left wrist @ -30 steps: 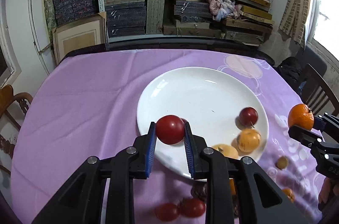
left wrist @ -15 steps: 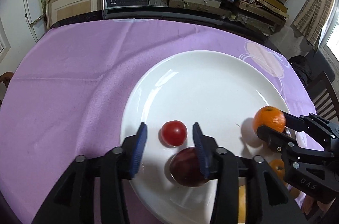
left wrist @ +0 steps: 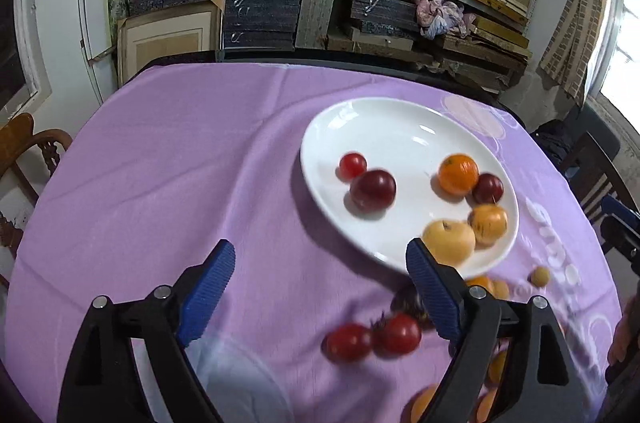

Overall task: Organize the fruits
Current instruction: 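Place the mandarin and cherry tomato in the white dish, opening both grippers, then withdraw both grippers toward the remaining fruits on the cloth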

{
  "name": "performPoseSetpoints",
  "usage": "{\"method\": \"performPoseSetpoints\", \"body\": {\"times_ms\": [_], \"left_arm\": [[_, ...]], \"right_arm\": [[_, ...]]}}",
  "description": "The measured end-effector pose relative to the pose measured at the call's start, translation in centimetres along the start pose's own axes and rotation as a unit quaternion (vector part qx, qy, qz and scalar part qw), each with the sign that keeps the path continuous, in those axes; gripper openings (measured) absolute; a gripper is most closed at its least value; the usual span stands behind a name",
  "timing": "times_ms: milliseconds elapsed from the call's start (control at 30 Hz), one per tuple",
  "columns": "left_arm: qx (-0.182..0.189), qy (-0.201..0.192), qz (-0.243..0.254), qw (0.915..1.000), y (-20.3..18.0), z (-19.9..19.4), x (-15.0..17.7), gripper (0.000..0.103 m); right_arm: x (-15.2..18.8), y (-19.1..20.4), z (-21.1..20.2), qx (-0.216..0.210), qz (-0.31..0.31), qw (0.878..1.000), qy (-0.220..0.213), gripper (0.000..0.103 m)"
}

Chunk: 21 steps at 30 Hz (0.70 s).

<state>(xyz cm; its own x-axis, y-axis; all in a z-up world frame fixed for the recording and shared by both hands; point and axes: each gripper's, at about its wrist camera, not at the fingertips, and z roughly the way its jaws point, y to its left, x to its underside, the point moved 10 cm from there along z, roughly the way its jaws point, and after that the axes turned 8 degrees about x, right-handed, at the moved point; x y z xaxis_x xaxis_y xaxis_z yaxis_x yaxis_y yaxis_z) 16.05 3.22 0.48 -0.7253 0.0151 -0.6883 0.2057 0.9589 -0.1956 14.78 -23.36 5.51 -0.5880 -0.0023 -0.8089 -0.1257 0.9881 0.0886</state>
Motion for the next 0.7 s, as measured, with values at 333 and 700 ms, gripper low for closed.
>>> {"method": "performPoseSetpoints", "body": {"times_ms": [333, 700], "left_arm": [[0.017, -0.003, 0.054, 0.9984, -5.2, -2.0, 8.6, 0.088], [0.000, 0.014, 0.105, 0.9944, -7.3, 0.4, 9.8, 0.094]], "right_arm": [[7.1, -1.7, -5.1, -0.001, 0.054, 0.997, -0.047, 0.096], [7.8, -0.7, -3.8, 0.017, 0.026, 0.999, -0.033, 0.096]]}}
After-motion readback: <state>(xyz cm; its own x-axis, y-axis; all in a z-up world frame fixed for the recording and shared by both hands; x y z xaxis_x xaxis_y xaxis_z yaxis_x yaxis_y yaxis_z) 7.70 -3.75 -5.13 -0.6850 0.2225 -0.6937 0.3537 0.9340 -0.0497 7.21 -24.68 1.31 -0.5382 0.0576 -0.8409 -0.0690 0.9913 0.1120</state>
